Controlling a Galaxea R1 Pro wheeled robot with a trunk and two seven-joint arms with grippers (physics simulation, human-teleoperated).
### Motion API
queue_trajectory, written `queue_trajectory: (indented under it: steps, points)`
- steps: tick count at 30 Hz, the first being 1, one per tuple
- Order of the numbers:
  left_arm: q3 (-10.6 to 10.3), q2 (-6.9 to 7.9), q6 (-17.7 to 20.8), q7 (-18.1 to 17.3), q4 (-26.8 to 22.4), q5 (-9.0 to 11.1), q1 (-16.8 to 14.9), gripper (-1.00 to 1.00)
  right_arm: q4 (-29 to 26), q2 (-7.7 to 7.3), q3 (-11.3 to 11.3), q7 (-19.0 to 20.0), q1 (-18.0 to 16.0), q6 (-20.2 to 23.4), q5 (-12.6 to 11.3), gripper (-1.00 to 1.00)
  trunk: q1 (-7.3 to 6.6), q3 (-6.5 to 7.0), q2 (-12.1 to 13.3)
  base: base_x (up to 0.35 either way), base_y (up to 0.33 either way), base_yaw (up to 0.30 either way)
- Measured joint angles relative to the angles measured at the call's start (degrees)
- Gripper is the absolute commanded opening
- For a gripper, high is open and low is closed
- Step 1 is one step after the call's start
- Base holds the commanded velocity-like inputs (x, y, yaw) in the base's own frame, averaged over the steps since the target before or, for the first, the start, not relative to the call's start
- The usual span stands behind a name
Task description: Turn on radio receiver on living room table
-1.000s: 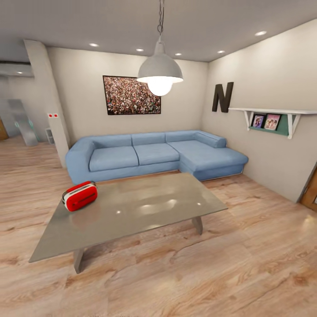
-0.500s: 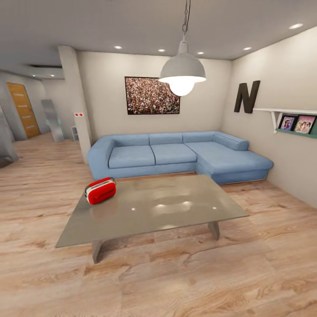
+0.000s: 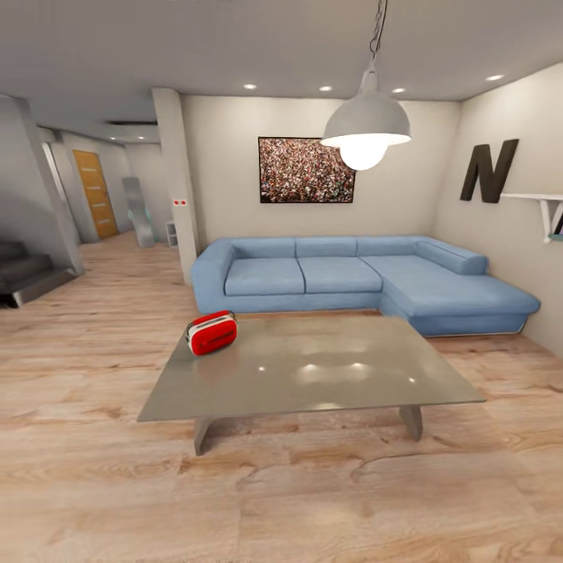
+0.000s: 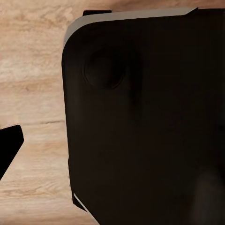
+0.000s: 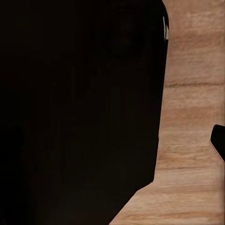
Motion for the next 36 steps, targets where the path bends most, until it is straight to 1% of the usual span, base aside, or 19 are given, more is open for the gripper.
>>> queue_trajectory:
  steps: [36]
  points:
    - [0.0,-0.06,0.0,0.02,-0.09,0.06,0.0,1.0,0.0,0.04,0.1,0.0,0.0,0.0,0.16,1.0,0.0,0.0,0.0,0.0,0.0,0.271]
